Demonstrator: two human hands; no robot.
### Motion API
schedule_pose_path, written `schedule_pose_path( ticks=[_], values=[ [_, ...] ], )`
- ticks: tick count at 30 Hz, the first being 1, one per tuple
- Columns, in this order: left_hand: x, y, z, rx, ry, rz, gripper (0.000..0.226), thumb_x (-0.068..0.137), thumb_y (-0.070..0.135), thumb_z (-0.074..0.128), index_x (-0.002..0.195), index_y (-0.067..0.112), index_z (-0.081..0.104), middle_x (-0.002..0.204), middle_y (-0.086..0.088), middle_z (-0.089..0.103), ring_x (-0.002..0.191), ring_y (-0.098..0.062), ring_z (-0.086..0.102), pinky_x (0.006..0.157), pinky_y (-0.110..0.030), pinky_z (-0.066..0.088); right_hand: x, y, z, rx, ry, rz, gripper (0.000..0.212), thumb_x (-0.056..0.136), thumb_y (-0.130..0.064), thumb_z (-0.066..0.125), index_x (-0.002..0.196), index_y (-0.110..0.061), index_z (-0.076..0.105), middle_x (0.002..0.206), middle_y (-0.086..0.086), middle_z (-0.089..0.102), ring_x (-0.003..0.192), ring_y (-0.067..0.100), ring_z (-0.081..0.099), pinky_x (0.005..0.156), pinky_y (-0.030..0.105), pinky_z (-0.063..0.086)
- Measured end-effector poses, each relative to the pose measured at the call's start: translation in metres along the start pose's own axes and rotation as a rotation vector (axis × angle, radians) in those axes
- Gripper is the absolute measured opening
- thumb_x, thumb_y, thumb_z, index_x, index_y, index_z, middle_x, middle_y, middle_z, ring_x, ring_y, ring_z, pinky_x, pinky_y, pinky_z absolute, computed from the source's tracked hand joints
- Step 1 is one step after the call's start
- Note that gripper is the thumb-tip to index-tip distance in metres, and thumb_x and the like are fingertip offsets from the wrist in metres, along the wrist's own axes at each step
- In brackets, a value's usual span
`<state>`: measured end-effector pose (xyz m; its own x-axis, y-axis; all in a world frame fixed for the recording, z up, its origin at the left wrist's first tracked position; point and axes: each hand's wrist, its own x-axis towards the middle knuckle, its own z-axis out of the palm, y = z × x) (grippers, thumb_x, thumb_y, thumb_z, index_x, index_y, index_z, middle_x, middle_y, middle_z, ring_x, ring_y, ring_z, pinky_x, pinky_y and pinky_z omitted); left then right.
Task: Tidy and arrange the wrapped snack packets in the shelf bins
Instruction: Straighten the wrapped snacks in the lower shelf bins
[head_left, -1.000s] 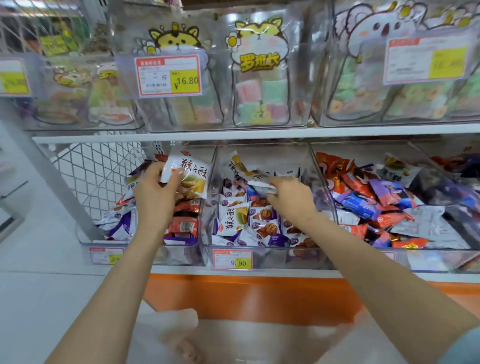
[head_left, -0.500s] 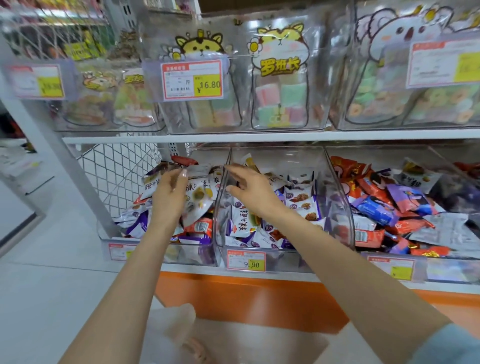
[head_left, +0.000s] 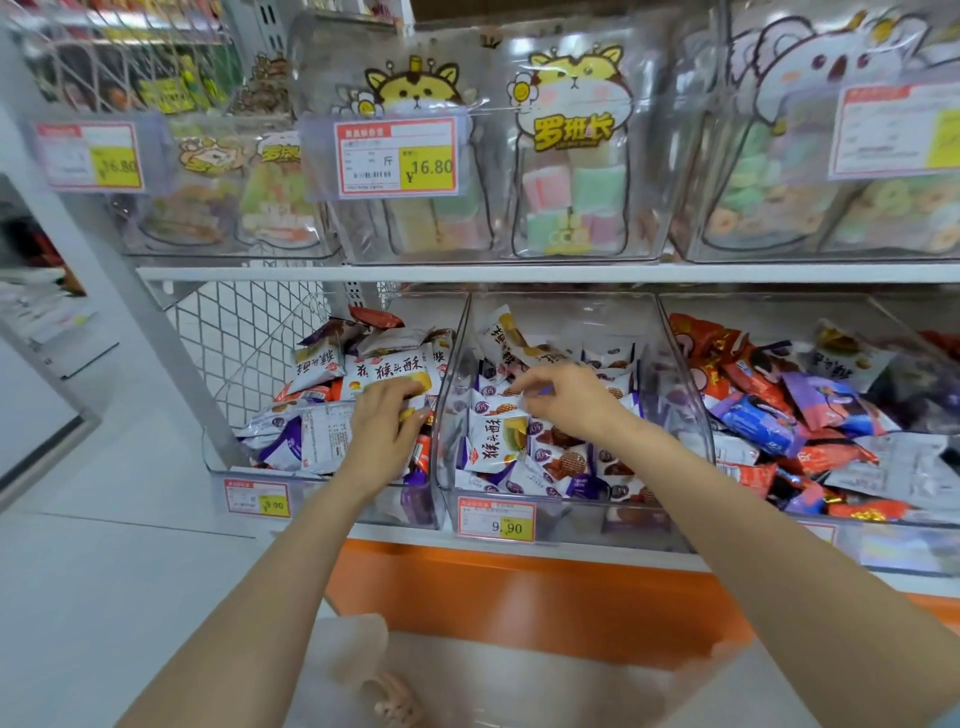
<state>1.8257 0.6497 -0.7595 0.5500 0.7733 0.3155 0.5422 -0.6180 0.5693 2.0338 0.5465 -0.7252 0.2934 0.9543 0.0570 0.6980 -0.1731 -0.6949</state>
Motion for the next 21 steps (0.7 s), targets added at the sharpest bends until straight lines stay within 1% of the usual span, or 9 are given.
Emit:
schedule_pose_path(
  ticks=[2, 5, 8, 11, 13, 14, 15, 18, 21],
  values=[
    [0.001, 0.001, 0.001, 0.053, 0.022, -0.001, 0.036, 0.092, 0.018, 0.048, 0.125, 0.003, 0.053, 0.124, -0.016, 0.051, 0.116, -0.029, 0.041, 0.099, -0.036, 0.030, -0.002, 0.005, 0.005, -0.102, -0.065, 0.029, 0.028, 0.089, -0.017, 0.063, 0.117, -0.014, 0.064, 0.115, 0.007, 0.064, 0.102, 0.018, 0.059, 0.090, 0.031, 0.048],
    [0.006, 0.003, 0.001, 0.093, 0.036, 0.018, 0.036, 0.091, 0.012, 0.054, 0.125, 0.002, 0.052, 0.124, -0.018, 0.052, 0.115, -0.033, 0.043, 0.095, -0.032, 0.027, -0.004, 0.009, 0.011, -0.174, -0.084, 0.063, 0.034, 0.089, -0.027, 0.063, 0.122, -0.018, 0.059, 0.099, 0.003, 0.063, 0.095, 0.019, 0.060, 0.079, 0.030, 0.047],
    [0.010, 0.010, 0.000, 0.045, 0.055, 0.001, 0.035, 0.092, 0.017, 0.053, 0.124, 0.005, 0.052, 0.123, -0.014, 0.051, 0.116, -0.029, 0.042, 0.099, -0.037, 0.032, -0.003, 0.010, 0.021, -0.045, -0.111, 0.114, 0.048, 0.087, -0.033, 0.065, 0.131, -0.020, 0.050, 0.087, 0.002, 0.060, 0.086, 0.018, 0.057, 0.079, 0.032, 0.047],
    [0.011, 0.022, -0.005, -0.046, 0.109, 0.013, 0.037, 0.093, 0.028, 0.048, 0.124, 0.009, 0.053, 0.122, -0.009, 0.050, 0.118, -0.024, 0.040, 0.098, -0.045, 0.042, -0.001, 0.007, 0.030, 0.120, -0.100, 0.115, 0.047, 0.084, -0.023, 0.070, 0.128, -0.018, 0.054, 0.073, -0.007, 0.047, 0.079, 0.015, 0.050, 0.071, 0.024, 0.040],
    [0.011, 0.034, -0.007, -0.102, 0.152, 0.051, 0.032, 0.095, 0.022, 0.052, 0.125, 0.010, 0.052, 0.122, -0.002, 0.047, 0.120, -0.019, 0.041, 0.093, -0.027, 0.046, -0.001, 0.004, 0.033, 0.249, -0.089, 0.107, 0.039, 0.082, -0.013, 0.072, 0.119, -0.013, 0.062, 0.070, -0.007, 0.044, 0.070, 0.011, 0.046, 0.062, 0.018, 0.038],
    [0.010, 0.041, -0.008, -0.129, 0.157, 0.058, 0.033, 0.094, 0.021, 0.053, 0.126, 0.012, 0.051, 0.122, 0.002, 0.044, 0.120, -0.017, 0.042, 0.088, -0.013, 0.043, -0.001, 0.002, 0.034, 0.306, -0.095, 0.107, 0.034, 0.081, -0.008, 0.072, 0.114, -0.010, 0.065, 0.068, -0.006, 0.044, 0.065, 0.009, 0.044, 0.059, 0.014, 0.037],
    [0.010, 0.049, -0.009, -0.148, 0.150, 0.058, 0.035, 0.093, 0.021, 0.055, 0.127, 0.013, 0.050, 0.123, 0.004, 0.042, 0.119, -0.014, 0.043, 0.083, -0.006, 0.039, -0.002, 0.002, 0.035, 0.340, -0.096, 0.110, 0.030, 0.080, -0.003, 0.071, 0.109, -0.008, 0.067, 0.066, -0.004, 0.044, 0.062, 0.008, 0.043, 0.057, 0.010, 0.037],
    [0.010, 0.064, -0.008, -0.146, 0.126, 0.088, 0.045, 0.089, 0.022, 0.062, 0.130, 0.015, 0.047, 0.128, 0.002, 0.046, 0.112, -0.008, 0.045, 0.087, -0.017, 0.036, -0.002, -0.003, 0.029, 0.412, -0.033, 0.152, 0.026, 0.078, 0.009, 0.067, 0.096, -0.009, 0.070, 0.064, -0.002, 0.046, 0.059, 0.009, 0.044, 0.056, 0.011, 0.041],
    [0.012, 0.070, -0.003, -0.137, 0.071, 0.091, 0.057, 0.084, 0.024, 0.067, 0.134, 0.013, 0.041, 0.133, -0.001, 0.048, 0.121, -0.011, 0.042, 0.091, -0.015, 0.027, -0.001, -0.013, 0.005, 0.588, 0.124, 0.130, 0.033, 0.076, 0.013, 0.065, 0.093, -0.015, 0.065, 0.073, -0.002, 0.051, 0.067, 0.009, 0.053, 0.055, 0.011, 0.046]
  ],
)
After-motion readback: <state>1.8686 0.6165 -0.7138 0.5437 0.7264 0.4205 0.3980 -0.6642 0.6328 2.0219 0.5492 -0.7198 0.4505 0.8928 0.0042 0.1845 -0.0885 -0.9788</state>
